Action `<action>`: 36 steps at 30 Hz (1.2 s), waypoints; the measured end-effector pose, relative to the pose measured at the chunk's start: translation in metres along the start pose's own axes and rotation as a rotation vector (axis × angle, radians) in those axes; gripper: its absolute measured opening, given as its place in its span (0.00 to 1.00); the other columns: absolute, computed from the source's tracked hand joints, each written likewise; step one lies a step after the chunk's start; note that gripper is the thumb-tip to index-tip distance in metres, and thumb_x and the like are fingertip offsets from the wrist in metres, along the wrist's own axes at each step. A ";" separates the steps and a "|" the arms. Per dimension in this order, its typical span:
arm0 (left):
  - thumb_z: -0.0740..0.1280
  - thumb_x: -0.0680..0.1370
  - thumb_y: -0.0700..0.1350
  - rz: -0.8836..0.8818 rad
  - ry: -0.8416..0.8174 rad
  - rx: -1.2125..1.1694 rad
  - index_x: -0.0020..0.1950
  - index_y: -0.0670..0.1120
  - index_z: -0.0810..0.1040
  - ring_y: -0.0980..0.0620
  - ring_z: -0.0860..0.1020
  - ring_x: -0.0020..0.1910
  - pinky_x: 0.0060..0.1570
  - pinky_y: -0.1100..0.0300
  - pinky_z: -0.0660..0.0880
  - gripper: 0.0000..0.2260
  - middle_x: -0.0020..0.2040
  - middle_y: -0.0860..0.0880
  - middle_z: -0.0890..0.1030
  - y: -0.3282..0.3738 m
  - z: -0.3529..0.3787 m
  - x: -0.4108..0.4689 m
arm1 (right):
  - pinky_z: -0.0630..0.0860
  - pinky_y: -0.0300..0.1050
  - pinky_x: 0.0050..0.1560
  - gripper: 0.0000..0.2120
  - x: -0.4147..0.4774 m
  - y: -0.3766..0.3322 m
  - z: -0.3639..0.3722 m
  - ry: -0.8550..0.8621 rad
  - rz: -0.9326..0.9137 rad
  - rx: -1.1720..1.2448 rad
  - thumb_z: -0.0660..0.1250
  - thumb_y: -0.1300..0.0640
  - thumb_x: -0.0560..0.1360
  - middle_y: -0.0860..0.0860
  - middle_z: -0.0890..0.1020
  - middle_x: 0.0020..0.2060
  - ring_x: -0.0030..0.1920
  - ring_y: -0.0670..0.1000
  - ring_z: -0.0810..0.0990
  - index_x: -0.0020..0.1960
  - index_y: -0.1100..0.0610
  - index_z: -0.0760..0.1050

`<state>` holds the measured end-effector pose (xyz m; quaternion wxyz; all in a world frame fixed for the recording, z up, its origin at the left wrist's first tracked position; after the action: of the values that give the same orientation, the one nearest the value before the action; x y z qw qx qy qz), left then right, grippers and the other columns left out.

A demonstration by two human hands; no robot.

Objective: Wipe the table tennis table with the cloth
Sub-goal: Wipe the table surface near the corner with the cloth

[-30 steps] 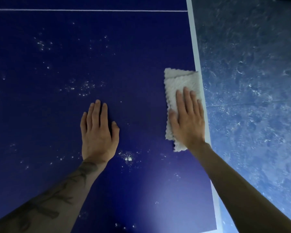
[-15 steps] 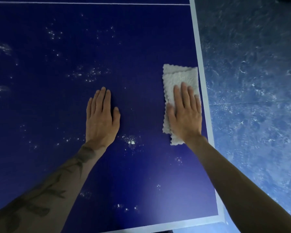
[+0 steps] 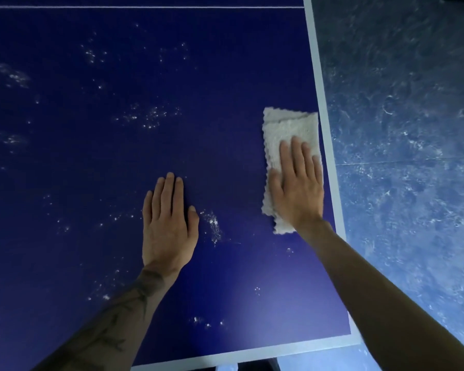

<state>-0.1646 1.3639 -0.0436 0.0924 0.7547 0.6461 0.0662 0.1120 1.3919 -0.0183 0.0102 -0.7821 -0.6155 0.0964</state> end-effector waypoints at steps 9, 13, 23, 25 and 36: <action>0.52 0.86 0.49 0.004 0.019 -0.029 0.84 0.41 0.58 0.44 0.56 0.84 0.83 0.44 0.53 0.27 0.84 0.43 0.59 0.000 -0.001 0.002 | 0.50 0.58 0.85 0.30 -0.039 -0.046 0.020 -0.024 -0.378 -0.022 0.48 0.43 0.88 0.53 0.51 0.87 0.86 0.54 0.48 0.87 0.53 0.51; 0.52 0.86 0.49 0.009 0.027 -0.024 0.84 0.41 0.58 0.43 0.56 0.84 0.83 0.44 0.52 0.26 0.84 0.42 0.59 -0.001 -0.001 0.001 | 0.48 0.58 0.85 0.31 -0.023 0.005 0.005 -0.003 -0.083 -0.018 0.48 0.44 0.87 0.53 0.50 0.87 0.86 0.55 0.47 0.87 0.53 0.49; 0.54 0.86 0.47 0.010 0.009 -0.043 0.83 0.40 0.60 0.43 0.56 0.84 0.83 0.42 0.54 0.26 0.84 0.42 0.60 0.002 -0.006 0.001 | 0.51 0.58 0.85 0.30 -0.070 -0.036 0.026 -0.002 -0.343 -0.008 0.49 0.44 0.88 0.53 0.52 0.87 0.86 0.54 0.48 0.87 0.53 0.52; 0.53 0.86 0.48 0.011 0.008 -0.035 0.83 0.40 0.59 0.43 0.56 0.84 0.83 0.42 0.54 0.26 0.84 0.42 0.60 0.002 -0.006 0.000 | 0.49 0.57 0.85 0.31 -0.068 -0.007 0.019 -0.006 -0.244 -0.026 0.49 0.44 0.87 0.52 0.52 0.87 0.86 0.53 0.48 0.87 0.52 0.52; 0.53 0.88 0.47 0.019 -0.030 -0.084 0.84 0.40 0.58 0.43 0.55 0.84 0.83 0.45 0.50 0.25 0.85 0.42 0.57 0.004 -0.015 -0.003 | 0.50 0.58 0.85 0.31 -0.111 -0.036 0.027 -0.002 -0.339 -0.007 0.49 0.44 0.87 0.54 0.53 0.86 0.86 0.55 0.50 0.87 0.54 0.53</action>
<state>-0.1643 1.3610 -0.0277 0.1329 0.7571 0.6343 0.0829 0.0477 1.2906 -0.0247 0.0230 -0.6669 -0.7391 0.0918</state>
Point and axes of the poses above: each hand's wrist, its own x-axis towards the middle knuckle, its own z-axis out of the palm, y = z × x, the point moved 1 cm from there along x, towards the middle knuckle
